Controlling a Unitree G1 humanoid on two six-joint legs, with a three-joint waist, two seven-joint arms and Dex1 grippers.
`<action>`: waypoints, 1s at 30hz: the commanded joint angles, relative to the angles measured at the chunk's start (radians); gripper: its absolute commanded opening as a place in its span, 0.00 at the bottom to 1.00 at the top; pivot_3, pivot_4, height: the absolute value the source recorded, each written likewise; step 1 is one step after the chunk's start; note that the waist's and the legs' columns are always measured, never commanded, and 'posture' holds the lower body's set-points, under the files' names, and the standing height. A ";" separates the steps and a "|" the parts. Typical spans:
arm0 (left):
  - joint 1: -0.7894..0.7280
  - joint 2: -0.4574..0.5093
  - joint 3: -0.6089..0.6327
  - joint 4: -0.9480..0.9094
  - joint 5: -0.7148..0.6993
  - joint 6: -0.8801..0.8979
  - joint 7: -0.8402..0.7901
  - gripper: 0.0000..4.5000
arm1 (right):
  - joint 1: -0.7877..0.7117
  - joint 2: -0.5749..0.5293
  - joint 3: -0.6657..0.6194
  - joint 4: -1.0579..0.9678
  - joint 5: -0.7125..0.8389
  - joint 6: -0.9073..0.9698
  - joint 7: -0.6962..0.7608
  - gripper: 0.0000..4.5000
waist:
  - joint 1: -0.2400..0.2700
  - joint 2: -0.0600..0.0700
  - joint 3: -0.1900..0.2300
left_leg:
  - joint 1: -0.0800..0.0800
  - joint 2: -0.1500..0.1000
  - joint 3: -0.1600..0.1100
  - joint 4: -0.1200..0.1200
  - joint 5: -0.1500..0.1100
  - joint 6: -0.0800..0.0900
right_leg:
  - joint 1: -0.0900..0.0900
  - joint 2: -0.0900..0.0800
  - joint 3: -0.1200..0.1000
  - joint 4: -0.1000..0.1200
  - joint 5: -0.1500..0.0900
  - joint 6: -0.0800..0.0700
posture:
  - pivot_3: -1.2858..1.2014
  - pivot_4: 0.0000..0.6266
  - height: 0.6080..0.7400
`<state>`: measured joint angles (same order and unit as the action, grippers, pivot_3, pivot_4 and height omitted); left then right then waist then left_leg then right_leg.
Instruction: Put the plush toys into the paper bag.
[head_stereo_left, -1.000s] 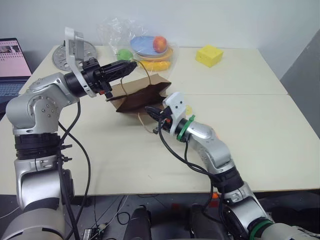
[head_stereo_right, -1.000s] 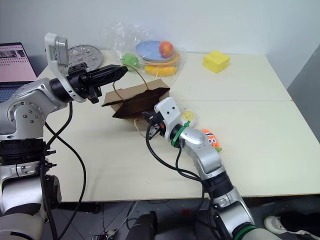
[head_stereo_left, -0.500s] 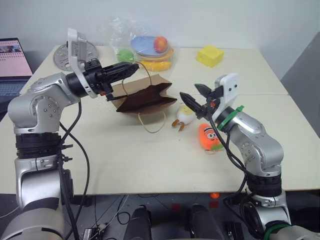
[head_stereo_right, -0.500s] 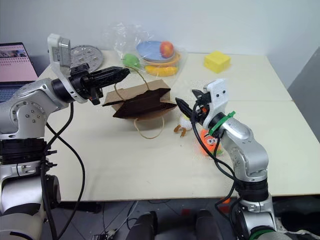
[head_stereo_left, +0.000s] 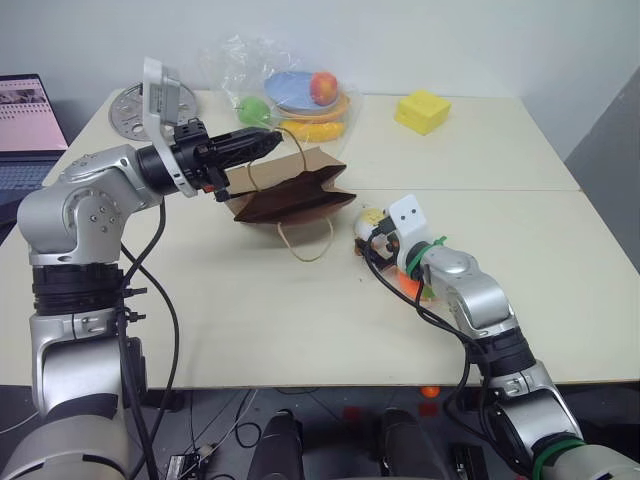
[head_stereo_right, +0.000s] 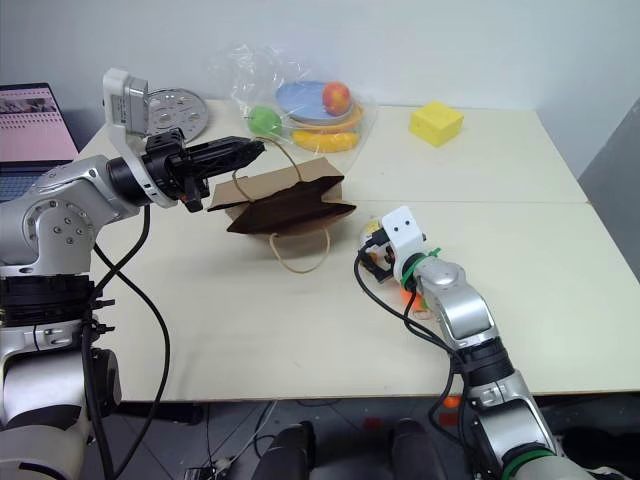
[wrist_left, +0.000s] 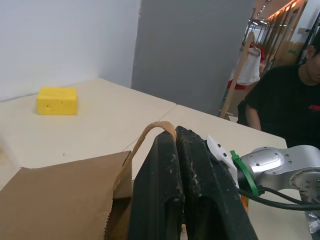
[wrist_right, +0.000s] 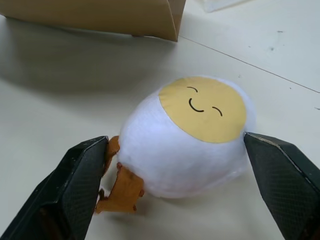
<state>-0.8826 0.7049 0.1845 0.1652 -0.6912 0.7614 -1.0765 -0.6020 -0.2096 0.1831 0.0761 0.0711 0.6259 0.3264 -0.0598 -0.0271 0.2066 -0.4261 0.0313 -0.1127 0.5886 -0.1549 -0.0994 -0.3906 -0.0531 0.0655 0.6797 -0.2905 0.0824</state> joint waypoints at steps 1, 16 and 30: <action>-0.021 0.015 0.020 -0.043 -0.016 0.007 0.008 0.00 | -0.010 0.004 -0.014 -0.008 -0.009 -0.037 -0.002 0.88 | 0.000 0.000 0.000 | 0.000 0.000 0.000 0.000 0.000 0.000 | 0.000 0.000 0.000 0.000 0.000 0.000 | 0.52 0.24 1.00; -0.020 -0.007 0.014 -0.035 -0.011 0.010 0.031 0.00 | 0.051 -0.170 -0.228 -0.387 0.254 0.156 0.188 0.03 | 0.003 0.000 0.000 | -0.001 0.000 0.000 0.000 0.000 0.000 | 0.000 0.000 0.000 0.000 0.000 0.000 | 0.52 0.24 1.00; -0.065 -0.034 -0.001 -0.012 -0.027 0.031 0.002 0.00 | -0.096 -0.013 -0.120 -0.510 0.467 0.425 0.063 0.03 | -0.011 0.000 0.000 | 0.000 0.000 0.000 0.000 0.000 0.000 | 0.000 0.000 0.000 0.000 0.000 0.000 | 0.52 0.24 1.00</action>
<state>-0.9310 0.6638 0.1786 0.1701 -0.7052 0.7969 -1.0615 -0.6822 -0.2302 0.0348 -0.4755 0.5865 1.0938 0.4282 -0.0708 -0.0268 0.2068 -0.4263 0.0315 -0.1128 0.5889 -0.1549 -0.0993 -0.3905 -0.0531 0.0656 0.6793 -0.2907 0.0825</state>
